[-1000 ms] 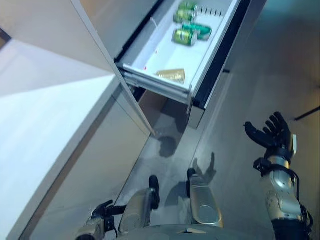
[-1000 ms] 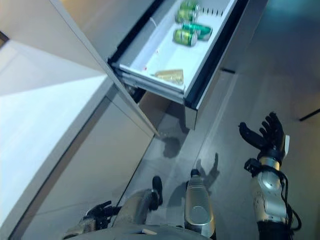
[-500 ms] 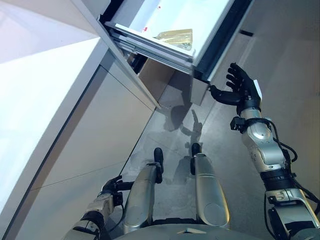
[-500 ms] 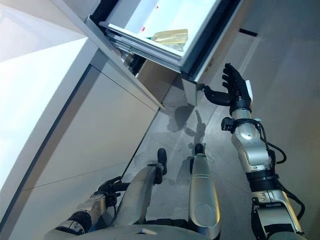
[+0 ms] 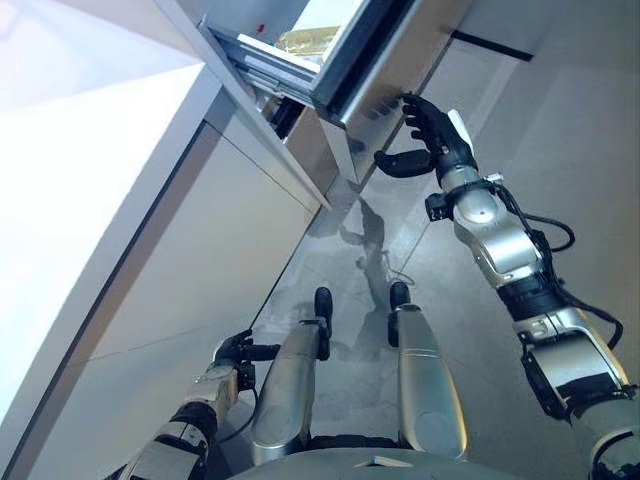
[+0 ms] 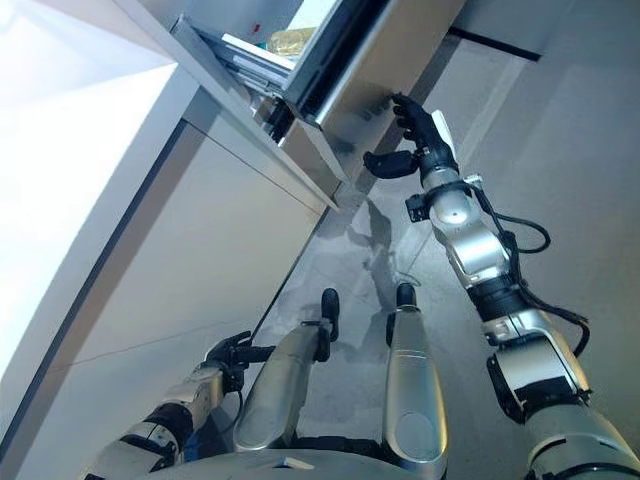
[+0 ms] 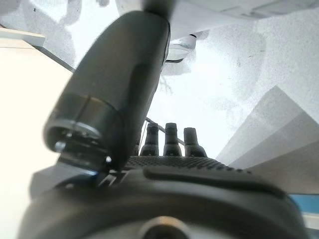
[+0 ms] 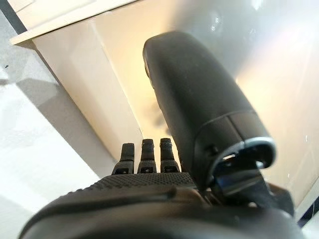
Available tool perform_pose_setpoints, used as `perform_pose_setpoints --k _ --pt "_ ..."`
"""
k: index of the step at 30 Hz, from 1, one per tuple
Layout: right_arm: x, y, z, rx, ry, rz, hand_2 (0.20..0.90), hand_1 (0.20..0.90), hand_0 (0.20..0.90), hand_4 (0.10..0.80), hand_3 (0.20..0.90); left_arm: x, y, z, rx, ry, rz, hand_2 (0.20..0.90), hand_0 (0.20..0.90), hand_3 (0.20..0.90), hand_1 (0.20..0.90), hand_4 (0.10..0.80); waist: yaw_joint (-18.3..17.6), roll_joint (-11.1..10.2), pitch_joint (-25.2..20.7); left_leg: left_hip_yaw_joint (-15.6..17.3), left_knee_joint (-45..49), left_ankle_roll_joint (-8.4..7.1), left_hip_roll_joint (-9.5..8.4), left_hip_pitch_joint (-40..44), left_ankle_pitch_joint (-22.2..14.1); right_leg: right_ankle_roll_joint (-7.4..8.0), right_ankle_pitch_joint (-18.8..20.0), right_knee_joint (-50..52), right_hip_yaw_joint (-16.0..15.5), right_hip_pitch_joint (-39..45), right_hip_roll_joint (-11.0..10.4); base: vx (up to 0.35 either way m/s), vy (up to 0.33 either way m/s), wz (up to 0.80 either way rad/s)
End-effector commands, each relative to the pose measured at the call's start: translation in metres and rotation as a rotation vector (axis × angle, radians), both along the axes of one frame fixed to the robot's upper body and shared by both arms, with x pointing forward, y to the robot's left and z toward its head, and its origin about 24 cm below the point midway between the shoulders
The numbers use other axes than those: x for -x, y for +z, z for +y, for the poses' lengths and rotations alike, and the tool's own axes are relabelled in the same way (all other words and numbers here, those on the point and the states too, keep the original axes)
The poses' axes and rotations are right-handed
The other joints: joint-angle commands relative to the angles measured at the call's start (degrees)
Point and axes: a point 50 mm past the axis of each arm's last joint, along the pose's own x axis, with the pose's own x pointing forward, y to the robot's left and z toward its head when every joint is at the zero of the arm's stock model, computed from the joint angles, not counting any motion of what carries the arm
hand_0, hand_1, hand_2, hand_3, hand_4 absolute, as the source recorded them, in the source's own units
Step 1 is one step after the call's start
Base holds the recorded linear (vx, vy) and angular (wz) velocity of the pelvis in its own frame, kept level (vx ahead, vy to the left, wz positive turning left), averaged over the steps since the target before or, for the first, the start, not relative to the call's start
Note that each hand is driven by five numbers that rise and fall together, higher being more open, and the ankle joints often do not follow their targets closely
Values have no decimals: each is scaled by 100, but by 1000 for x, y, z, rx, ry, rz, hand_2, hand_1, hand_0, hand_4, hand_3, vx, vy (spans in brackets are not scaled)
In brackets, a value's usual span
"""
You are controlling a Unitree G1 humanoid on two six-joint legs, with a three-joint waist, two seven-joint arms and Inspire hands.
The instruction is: Put drinks into fridge and close the fridge
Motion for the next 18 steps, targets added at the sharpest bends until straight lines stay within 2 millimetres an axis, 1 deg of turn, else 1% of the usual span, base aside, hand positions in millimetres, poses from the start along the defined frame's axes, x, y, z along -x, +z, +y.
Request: perform_pose_setpoints --k 1,4,7,11,12,15,18 --pt "24 75 116 22 433 -258 900 900 900 800 900 7 0 11 -44 -3 15 900 900 900 900 800 403 6 -18 444 285 632 -536 -88 -112 -261 111 -359 -458 326 52 -71 -2 11" --pt "30 80 139 -23 511 -255 900 900 900 800 900 6 0 10 -48 -23 7 900 900 900 900 800 533 55 -11 402 236 636 -558 -109 -83 -268 114 -386 -517 315 25 -22 -15 13" --pt "35 80 154 -44 565 -242 900 900 900 800 900 7 0 8 -49 -31 -1 900 900 900 900 800 610 98 -11 375 205 617 -584 -101 -55 -265 120 -409 -546 334 0 -1 -1 12" --pt "41 77 169 -29 649 -239 900 900 900 800 900 8 0 6 -42 -41 -15 900 900 900 900 800 717 175 -11 334 143 620 -632 -80 -18 -259 123 -439 -594 350 -53 -10 15 11" --pt "46 78 176 -14 694 -254 900 900 900 800 900 9 0 7 -45 -44 -19 900 900 900 900 800 761 189 -11 317 129 609 -648 -71 -2 -253 125 -442 -610 364 -66 -2 -1 8" --pt "51 79 181 -27 701 -267 900 900 900 800 900 10 0 8 -45 -58 -28 900 900 900 900 800 797 209 -11 276 70 606 -657 -20 24 -250 135 -487 -636 424 -67 8 -1 5" --pt "47 83 177 -59 619 -307 900 900 900 800 900 12 -1 8 -39 -67 -30 900 900 900 900 800 834 232 -16 242 -10 613 -665 47 47 -255 135 -540 -656 490 -66 -8 5 6"
